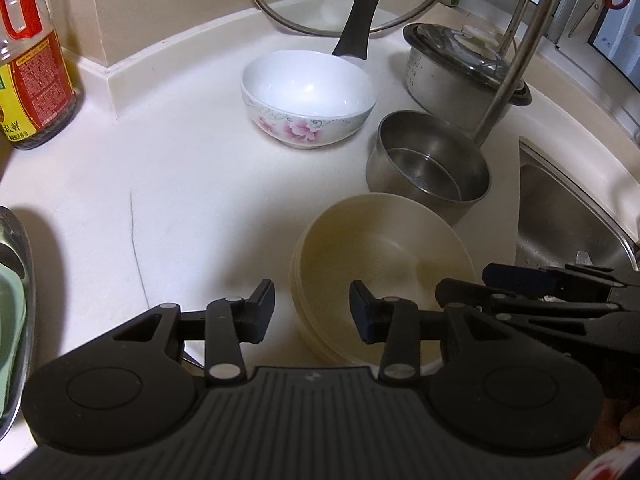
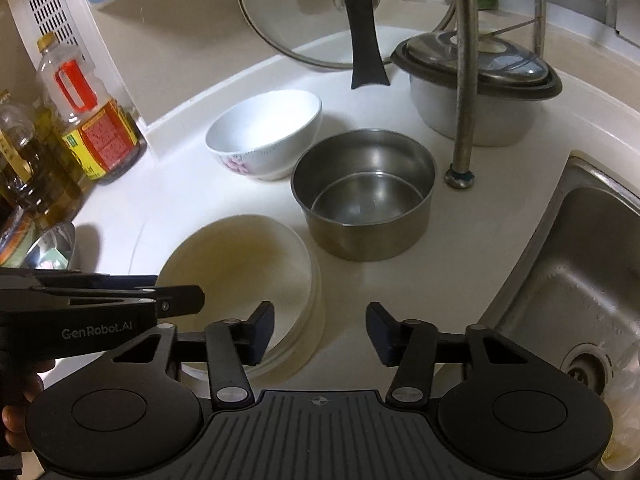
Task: Organize plates and bowls
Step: 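Close the right tool on the cream bowl rim and lift it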
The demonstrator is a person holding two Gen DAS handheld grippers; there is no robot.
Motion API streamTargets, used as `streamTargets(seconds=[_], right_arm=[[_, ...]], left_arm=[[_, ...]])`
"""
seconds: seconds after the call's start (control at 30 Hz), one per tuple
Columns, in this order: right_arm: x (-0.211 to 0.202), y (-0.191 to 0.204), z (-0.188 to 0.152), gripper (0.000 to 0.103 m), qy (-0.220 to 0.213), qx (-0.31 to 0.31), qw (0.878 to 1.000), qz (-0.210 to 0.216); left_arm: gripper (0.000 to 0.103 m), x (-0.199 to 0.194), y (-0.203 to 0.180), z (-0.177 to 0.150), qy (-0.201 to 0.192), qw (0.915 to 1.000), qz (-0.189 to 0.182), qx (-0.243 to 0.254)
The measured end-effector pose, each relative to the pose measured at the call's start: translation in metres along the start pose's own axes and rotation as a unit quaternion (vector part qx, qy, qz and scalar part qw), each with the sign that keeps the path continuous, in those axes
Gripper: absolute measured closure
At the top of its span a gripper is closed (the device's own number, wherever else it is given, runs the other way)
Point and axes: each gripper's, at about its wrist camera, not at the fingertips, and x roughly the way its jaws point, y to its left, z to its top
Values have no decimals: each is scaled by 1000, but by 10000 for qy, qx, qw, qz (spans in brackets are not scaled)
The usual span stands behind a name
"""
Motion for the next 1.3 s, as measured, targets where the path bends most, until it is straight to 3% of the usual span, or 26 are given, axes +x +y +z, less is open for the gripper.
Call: streamTargets(seconds=[0.2,0.37,0.5,0.7,1.3], right_arm=[[3,3,1,63,68,-98,9999,-5],[4,5,1,70,71,-116,9999,12],[4,8,1,84,50,-173,9998,33],[3,8,5,90,-32,-150,9999,-34],[-1,25,34,92,-418,-337,9982,267]], left_arm=[[67,7,0,2,62,10000,-55,-17],[77,11,0,2,118,9999,-93,-53],[87,10,0,2,106,9999,-62,-22],[89,4,1,1,53,10000,-62,18],[89,-25,22,23,-397,9991,103,-101]])
